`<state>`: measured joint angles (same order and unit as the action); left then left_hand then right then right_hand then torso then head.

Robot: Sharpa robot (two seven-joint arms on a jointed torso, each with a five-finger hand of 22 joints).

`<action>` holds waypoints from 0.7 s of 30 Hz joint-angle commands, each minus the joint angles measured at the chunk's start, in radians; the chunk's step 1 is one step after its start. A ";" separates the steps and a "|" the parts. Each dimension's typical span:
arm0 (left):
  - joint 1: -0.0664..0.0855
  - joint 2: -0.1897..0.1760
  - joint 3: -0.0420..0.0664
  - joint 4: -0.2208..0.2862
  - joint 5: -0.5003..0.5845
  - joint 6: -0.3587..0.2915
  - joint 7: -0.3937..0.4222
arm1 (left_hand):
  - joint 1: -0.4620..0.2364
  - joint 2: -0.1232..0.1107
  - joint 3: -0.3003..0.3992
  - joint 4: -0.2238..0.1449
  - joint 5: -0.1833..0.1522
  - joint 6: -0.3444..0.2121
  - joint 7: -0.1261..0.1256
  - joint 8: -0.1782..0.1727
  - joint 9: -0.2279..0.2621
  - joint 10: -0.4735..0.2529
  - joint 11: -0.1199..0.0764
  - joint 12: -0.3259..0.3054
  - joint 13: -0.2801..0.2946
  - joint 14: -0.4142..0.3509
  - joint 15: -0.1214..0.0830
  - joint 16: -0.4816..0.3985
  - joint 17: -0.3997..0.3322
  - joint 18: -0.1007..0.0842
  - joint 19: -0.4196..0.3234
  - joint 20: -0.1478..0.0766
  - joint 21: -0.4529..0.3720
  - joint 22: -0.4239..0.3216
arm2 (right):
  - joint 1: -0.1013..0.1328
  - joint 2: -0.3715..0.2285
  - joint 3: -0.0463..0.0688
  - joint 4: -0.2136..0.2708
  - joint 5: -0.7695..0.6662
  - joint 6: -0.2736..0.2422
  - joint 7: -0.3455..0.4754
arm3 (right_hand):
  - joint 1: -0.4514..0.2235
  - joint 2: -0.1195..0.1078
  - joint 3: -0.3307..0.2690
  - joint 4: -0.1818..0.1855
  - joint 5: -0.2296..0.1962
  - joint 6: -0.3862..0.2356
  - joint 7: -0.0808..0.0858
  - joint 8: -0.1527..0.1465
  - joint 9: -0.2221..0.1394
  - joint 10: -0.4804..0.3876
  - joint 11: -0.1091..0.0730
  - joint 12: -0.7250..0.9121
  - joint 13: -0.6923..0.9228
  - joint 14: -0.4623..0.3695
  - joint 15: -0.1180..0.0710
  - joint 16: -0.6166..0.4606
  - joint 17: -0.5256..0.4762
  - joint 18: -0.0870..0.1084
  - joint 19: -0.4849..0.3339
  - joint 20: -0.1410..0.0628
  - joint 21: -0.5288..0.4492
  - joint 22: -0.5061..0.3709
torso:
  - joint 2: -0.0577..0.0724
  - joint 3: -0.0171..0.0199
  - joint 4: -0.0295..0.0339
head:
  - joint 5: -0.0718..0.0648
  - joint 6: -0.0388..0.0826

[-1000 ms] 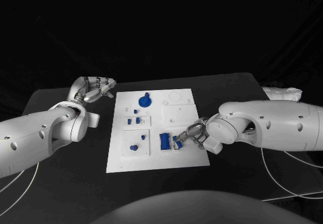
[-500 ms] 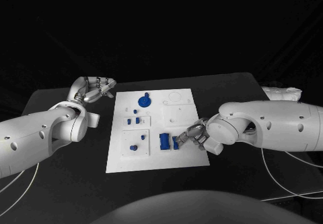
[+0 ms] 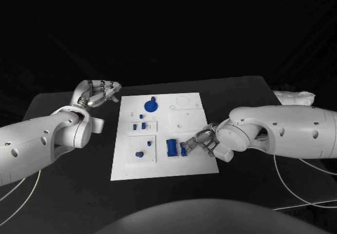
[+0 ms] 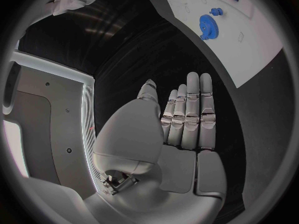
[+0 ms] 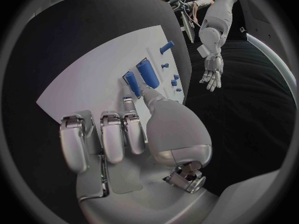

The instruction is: Assemble the parts on the task board

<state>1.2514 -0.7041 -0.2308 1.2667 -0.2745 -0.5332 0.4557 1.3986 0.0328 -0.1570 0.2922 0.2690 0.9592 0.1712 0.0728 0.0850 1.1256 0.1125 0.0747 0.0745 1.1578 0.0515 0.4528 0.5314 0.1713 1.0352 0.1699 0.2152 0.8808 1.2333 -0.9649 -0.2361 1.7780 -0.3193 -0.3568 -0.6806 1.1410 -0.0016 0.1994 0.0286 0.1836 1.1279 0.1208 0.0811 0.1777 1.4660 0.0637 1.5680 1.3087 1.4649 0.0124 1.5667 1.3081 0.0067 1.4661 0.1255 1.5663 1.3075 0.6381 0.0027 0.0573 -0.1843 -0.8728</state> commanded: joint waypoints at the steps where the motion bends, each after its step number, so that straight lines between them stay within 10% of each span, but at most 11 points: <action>1: 0.001 0.001 0.001 0.001 -0.004 0.015 0.007 | -0.001 0.008 -0.005 0.000 0.003 0.000 -0.003 0.004 0.001 -0.005 0.002 0.002 0.002 0.000 0.006 -0.007 -0.001 0.012 0.006 0.002 -0.007 -0.001 | -0.001 -0.009 0.000 0.014 -0.120 0.002 0.024 | -0.018 0.003 -0.008 0.016 -0.032 0.036 -0.012 0.018 0.009 0.105 -0.014 0.003 0.262 0.106 -0.009 0.004 0.263 -0.007 0.105 -0.008 0.004 0.263 | 0.000 0.0009 -0.0011 | 0.000 0.000; 8: 0.001 0.002 0.001 0.000 -0.004 0.016 0.006 | -0.001 0.008 -0.005 0.000 0.003 0.000 -0.003 0.004 0.001 -0.005 0.002 0.002 0.002 0.000 0.006 -0.007 -0.001 0.012 0.006 0.002 -0.007 -0.001 | -0.001 -0.032 0.000 0.039 -0.291 0.024 0.037 | -0.024 0.010 -0.090 0.060 -0.101 0.061 -0.049 0.134 0.138 0.105 -0.054 0.003 0.262 0.106 -0.051 0.004 0.263 -0.007 0.105 -0.046 0.004 0.263 | 0.000 0.0004 -0.0020 | -0.001 0.000; 14: 0.000 0.004 0.001 -0.001 -0.005 0.018 0.006 | -0.001 0.008 -0.005 0.000 0.003 0.000 -0.003 0.004 0.001 -0.005 0.002 0.002 0.002 0.000 0.006 -0.007 -0.001 0.012 0.006 0.002 -0.007 -0.001 | 0.000 -0.053 0.000 0.061 -0.420 0.123 0.013 | -0.003 0.042 -0.217 0.130 -0.130 -0.122 -0.072 0.443 0.537 0.105 -0.075 0.003 0.262 0.106 -0.071 0.004 0.263 -0.007 0.105 -0.073 0.004 0.263 | -0.001 -0.0001 -0.0003 | -0.005 0.000; 21: 0.000 0.005 0.000 -0.002 -0.006 0.018 0.005 | -0.001 0.008 -0.005 0.000 0.003 0.000 -0.003 0.004 0.001 -0.005 0.002 0.002 0.002 0.000 0.006 -0.007 -0.001 0.012 0.006 0.002 -0.007 -0.001 | 0.000 -0.052 0.000 0.061 -0.488 0.272 -0.034 | -0.002 0.050 -0.263 0.165 -0.136 -0.148 -0.077 0.491 0.609 0.105 -0.076 0.003 0.262 0.106 -0.077 0.004 0.263 -0.007 0.105 -0.076 0.004 0.263 | 0.001 0.0001 -0.0001 | -0.005 0.000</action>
<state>1.2513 -0.7015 -0.2310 1.2637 -0.2751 -0.5308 0.4553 1.3986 0.0328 -0.1570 0.2922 0.2690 0.9592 0.1711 0.0728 0.0849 1.1256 0.1125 0.0747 0.0745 1.1578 0.0515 0.4528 0.5315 0.1713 1.0351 0.1700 0.2152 0.8810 1.2340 -1.0184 -0.2360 1.8391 -0.7208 -0.2128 -0.6777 1.1400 0.0394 -0.0585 0.1952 0.0521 0.9858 0.0432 0.5689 0.7843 1.4662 -0.0079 1.5680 1.3087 1.4634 -0.0578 1.5667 1.3079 0.0067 1.4661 0.0571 1.5663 1.3073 0.6381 0.0030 0.0565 -0.1893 -0.8728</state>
